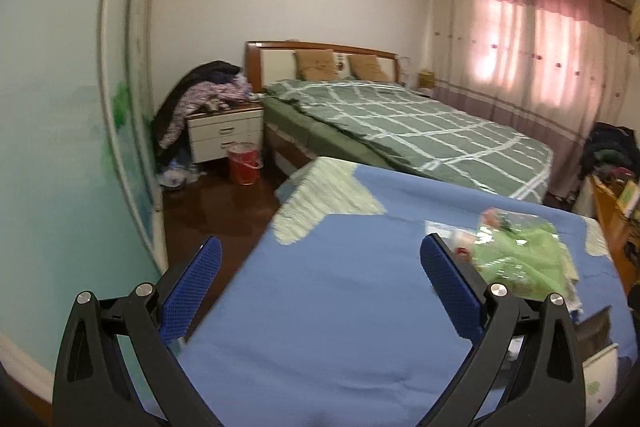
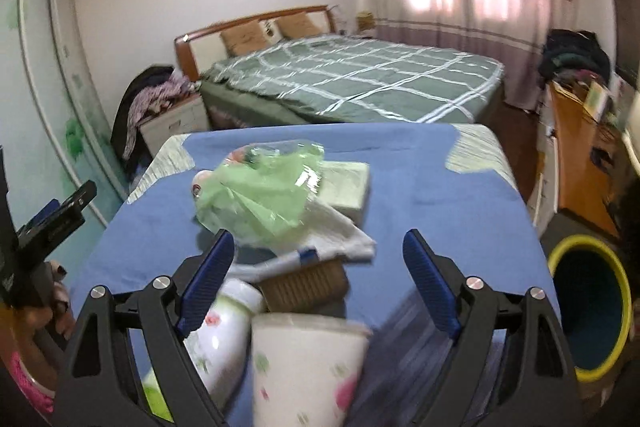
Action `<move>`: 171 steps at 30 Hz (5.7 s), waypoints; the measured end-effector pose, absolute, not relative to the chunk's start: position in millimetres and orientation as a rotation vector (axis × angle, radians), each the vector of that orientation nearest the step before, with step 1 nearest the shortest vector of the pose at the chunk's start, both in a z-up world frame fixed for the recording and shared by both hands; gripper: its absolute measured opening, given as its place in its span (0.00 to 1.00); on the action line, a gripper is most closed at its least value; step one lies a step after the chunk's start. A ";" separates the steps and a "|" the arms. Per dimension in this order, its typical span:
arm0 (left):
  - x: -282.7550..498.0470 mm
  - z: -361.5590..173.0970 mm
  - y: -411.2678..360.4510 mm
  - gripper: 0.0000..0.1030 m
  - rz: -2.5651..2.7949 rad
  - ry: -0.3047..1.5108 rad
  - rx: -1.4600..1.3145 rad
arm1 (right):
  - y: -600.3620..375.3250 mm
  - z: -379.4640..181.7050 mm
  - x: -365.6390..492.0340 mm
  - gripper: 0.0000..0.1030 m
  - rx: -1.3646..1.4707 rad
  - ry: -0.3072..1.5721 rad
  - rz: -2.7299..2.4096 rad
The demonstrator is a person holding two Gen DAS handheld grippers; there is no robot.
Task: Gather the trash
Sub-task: 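Grasp the green plastic bag with the right tool, then carry the green bag over the bin and open the right tool, then grasp the green-labelled drink bottle with the left tool and lift it, then carry the bottle over the bin and open the left tool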
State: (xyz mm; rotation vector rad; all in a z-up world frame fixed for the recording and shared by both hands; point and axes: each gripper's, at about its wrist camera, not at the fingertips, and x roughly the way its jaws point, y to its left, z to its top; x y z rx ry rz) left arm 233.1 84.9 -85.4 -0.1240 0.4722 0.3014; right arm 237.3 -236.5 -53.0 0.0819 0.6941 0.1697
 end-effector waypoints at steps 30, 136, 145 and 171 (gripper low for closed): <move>260.2 -117.1 90.3 0.95 0.444 0.628 -0.108 | -162.5 -96.0 321.1 0.06 -0.096 0.966 0.284; 112.5 -145.2 -91.3 0.50 -0.242 0.768 0.119 | -439.5 -104.3 168.3 0.64 0.250 0.563 -0.450; 114.5 -96.0 -79.0 0.50 -0.199 0.625 0.158 | -438.7 -103.3 167.5 0.64 0.259 0.559 -0.441; 192.6 -47.1 -85.0 0.50 -0.209 0.578 0.140 | -436.5 -102.6 166.0 0.64 0.288 0.557 -0.408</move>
